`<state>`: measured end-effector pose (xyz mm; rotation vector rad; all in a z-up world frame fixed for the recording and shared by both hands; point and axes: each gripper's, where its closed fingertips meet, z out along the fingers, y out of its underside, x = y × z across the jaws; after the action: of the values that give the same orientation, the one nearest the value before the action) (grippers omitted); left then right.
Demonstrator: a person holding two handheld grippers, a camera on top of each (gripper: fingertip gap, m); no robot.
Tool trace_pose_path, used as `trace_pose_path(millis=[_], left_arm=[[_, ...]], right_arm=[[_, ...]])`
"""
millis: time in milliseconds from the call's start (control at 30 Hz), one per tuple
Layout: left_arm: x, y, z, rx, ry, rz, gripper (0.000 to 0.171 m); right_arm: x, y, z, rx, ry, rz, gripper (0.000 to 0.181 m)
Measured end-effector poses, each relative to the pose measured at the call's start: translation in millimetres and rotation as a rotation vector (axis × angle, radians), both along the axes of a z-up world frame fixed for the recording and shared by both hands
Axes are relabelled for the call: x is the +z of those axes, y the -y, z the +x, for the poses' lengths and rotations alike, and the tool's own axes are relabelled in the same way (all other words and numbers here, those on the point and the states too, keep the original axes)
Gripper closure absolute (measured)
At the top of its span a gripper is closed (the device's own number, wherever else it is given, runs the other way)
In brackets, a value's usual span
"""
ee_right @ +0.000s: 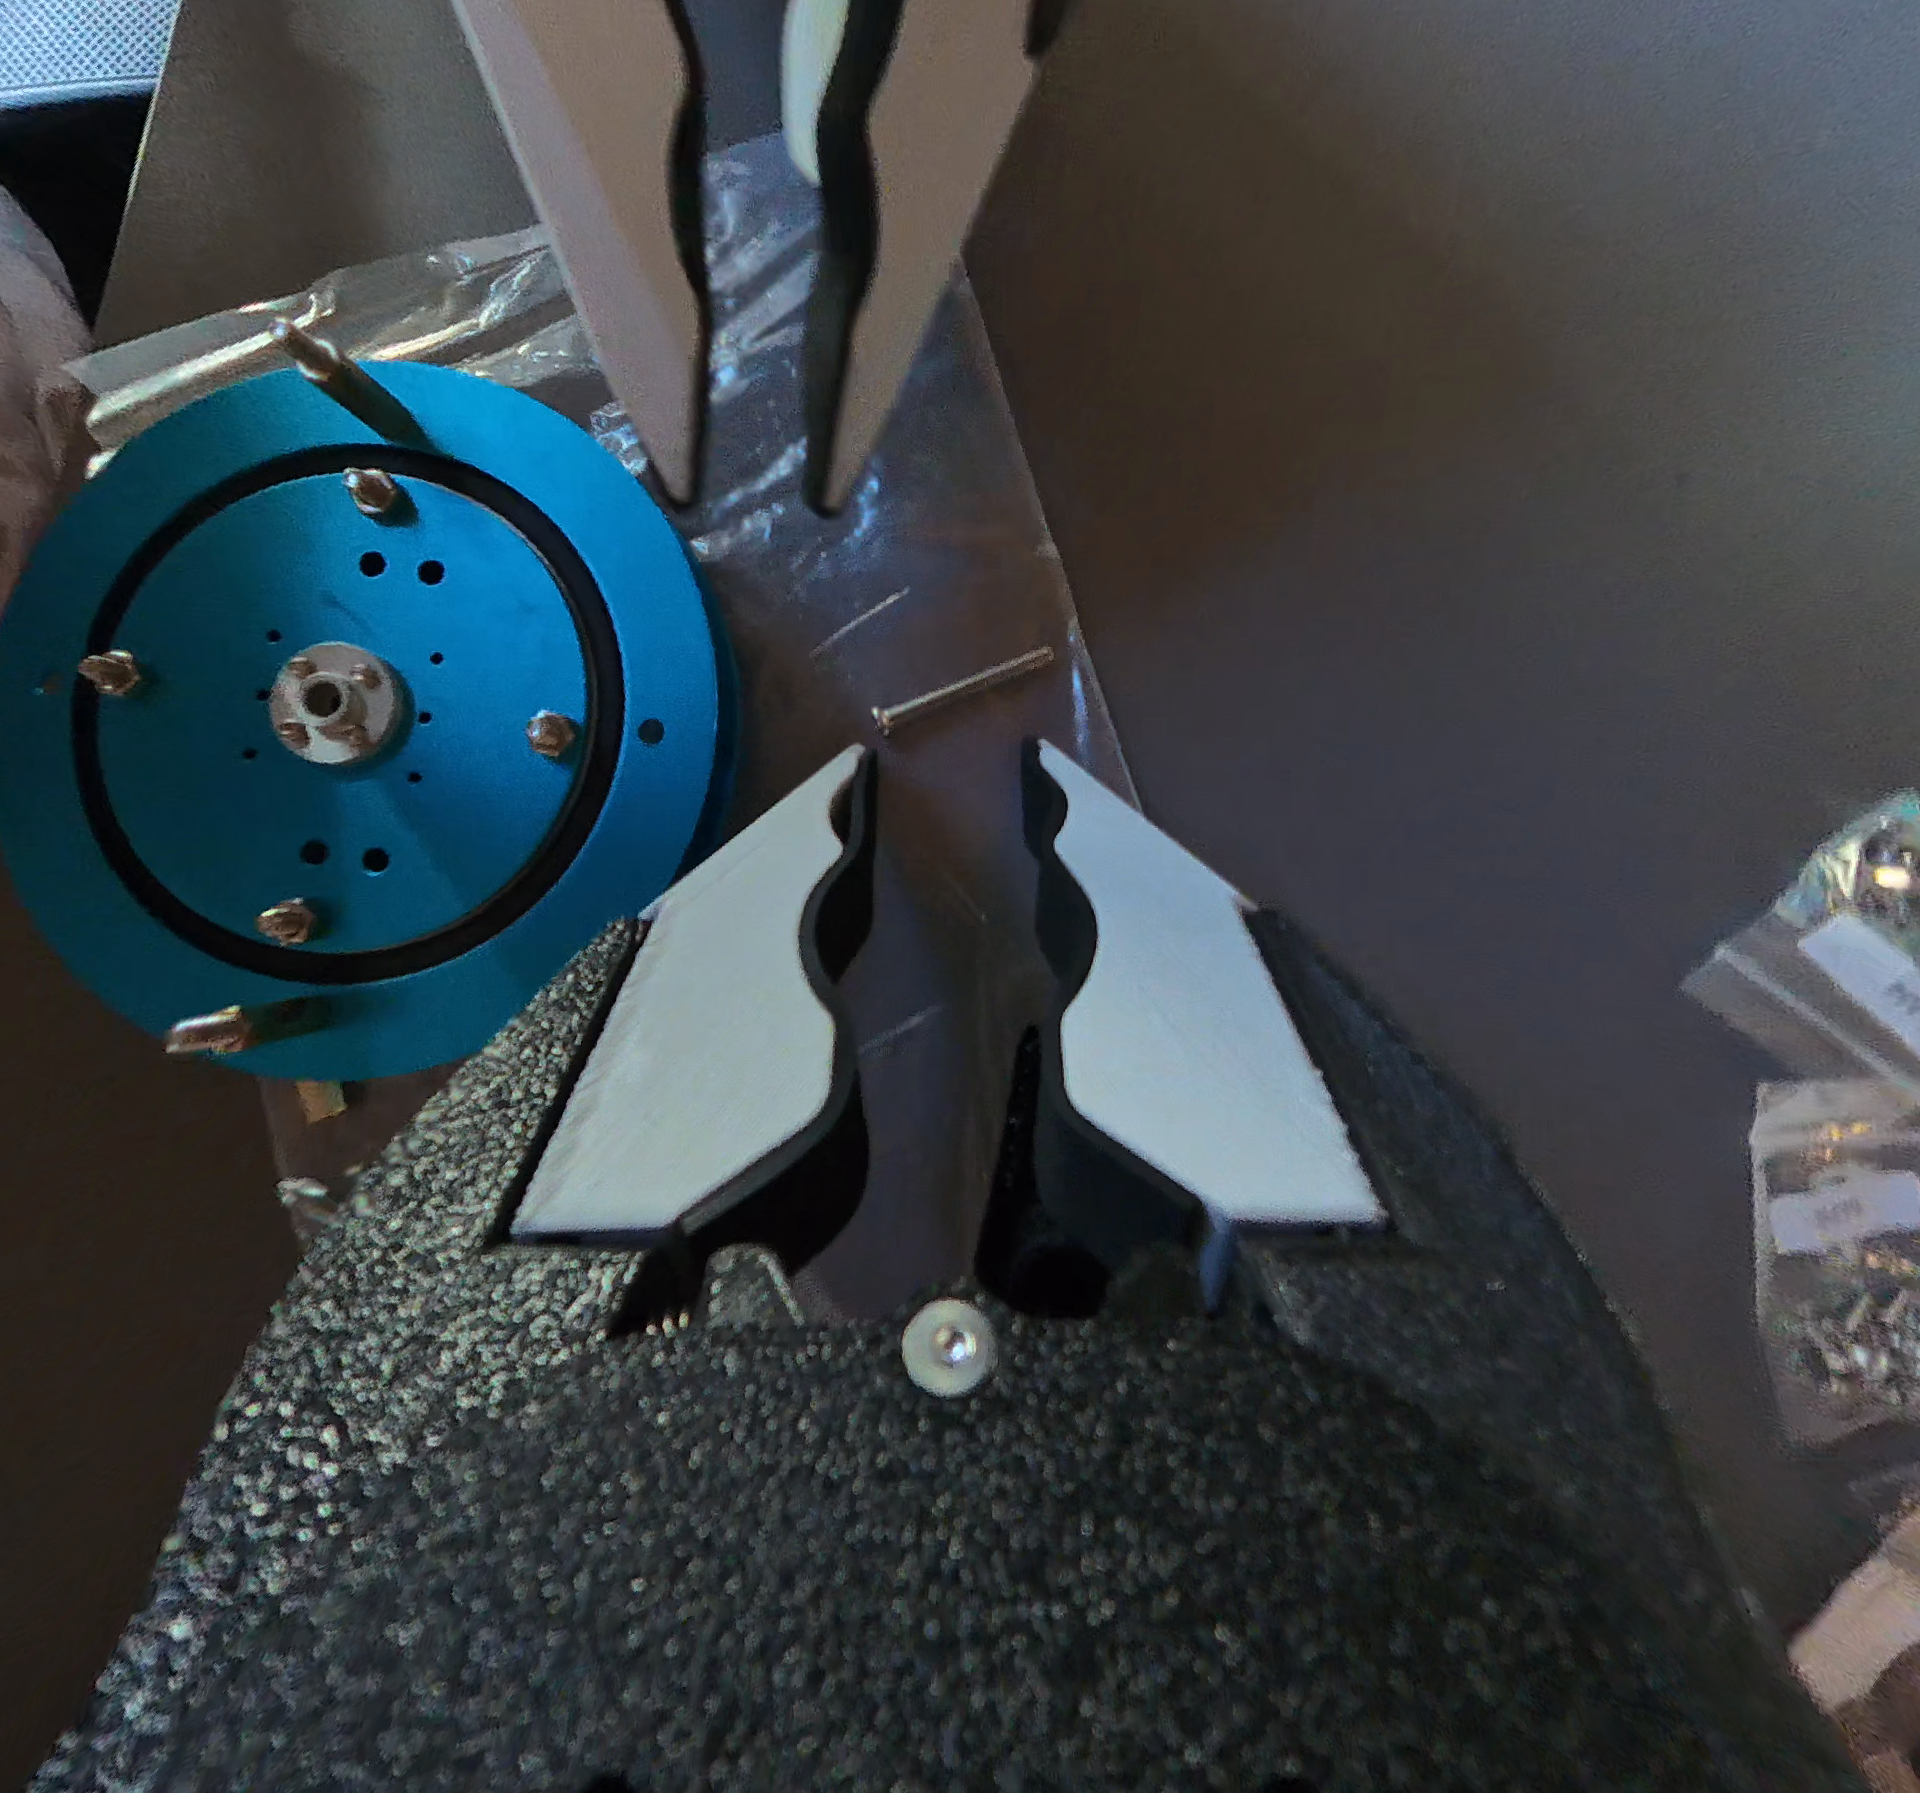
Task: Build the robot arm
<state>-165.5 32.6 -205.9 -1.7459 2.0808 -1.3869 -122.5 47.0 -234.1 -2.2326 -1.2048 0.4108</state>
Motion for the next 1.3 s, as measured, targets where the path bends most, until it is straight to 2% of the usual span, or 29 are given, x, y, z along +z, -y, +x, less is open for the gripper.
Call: trace_pose_path(millis=[100, 167, 233, 367, 433, 633, 767, 800, 833, 900, 967, 1033, 1100, 1200, 1233, 1267, 1300], left_arm=[[4.0, 6.3, -2.9, 0.0, -0.055, -0.156, 0.154], [2.2, 9.8, -2.9, -0.015, -0.092, -0.195, 0.154], [-0.5, 13.4, -1.2, -0.035, -0.118, -0.196, 0.154], [-4.2, 21.4, 0.3, -0.082, -0.145, -0.169, 0.154], [-5.8, 22.7, 1.0, -0.091, -0.149, -0.145, 0.156], [-3.0, 26.0, -0.6, -0.122, -0.138, -0.141, 0.162], [10.4, 28.4, -2.6, -0.132, -0.103, -0.2, 0.167], [14.9, 30.4, -4.0, -0.142, -0.077, -0.209, 0.168], [18.7, 32.3, -5.1, -0.151, -0.047, -0.204, 0.169], [20.2, 32.7, -7.2, -0.149, -0.024, -0.154, 0.169], [21.9, 33.2, -8.9, -0.141, -0.016, -0.128, 0.169], [25.1, 34.6, -11.2, -0.143, -0.005, -0.131, 0.169], [25.9, 34.1, -11.9, -0.129, 0.001, -0.132, 0.169], [29.9, 32.2, -13.7, -0.106, 0.04, -0.152, 0.167], [33.6, 28.1, -12.2, -0.068, 0.058, -0.177, 0.162], [37.3, 23.3, -11.5, -0.03, 0.071, -0.208, 0.139], [38.3, 20.0, -13.1, -0.012, 0.074, -0.227, 0.123]], right_arm=[[18.1, 16.9, 1.1, -0.039, -0.143, -0.09, 0.165], [30.3, 38.6, -5.2, -0.042, -0.314, -0.279, 0.162], [32.7, 45.8, -6.0, -0.054, -0.399, -0.359, 0.161], [17.3, 55.3, -7.1, -0.04, -0.392, -0.474, 0.165], [19.9, 56.6, -10.8, -0.027, -0.43, -0.5, 0.174], [24.3, 60.3, -12.2, -0.039, -0.52, -0.603, 0.179], [38.7, 61.5, -14.3, 0.001, -0.614, -0.606, 0.181], [43.6, 63.0, -15.3, 0.014, -0.642, -0.614, 0.18], [44.1, 64.5, -15.3, 0.016, -0.643, -0.625, 0.17], [37.6, 69.8, -16.0, 0.011, -0.609, -0.664, 0.136], [41.3, 76.4, -24.7, 0.032, -0.635, -0.71, 0.135], [39.6, 81.4, -33.8, 0.04, -0.611, -0.73, 0.142], [33.7, 78.5, -36.6, -0.001, -0.562, -0.713, 0.163], [42.6, 78.1, -38.0, -0.004, -0.595, -0.701, 0.168], [45.7, 76.8, -37.4, -0.007, -0.605, -0.684, 0.168], [48.1, 76.6, -36.0, -0.007, -0.608, -0.675, 0.169], [52.0, 77.2, -35.8, -0.003, -0.622, -0.67, 0.17]])
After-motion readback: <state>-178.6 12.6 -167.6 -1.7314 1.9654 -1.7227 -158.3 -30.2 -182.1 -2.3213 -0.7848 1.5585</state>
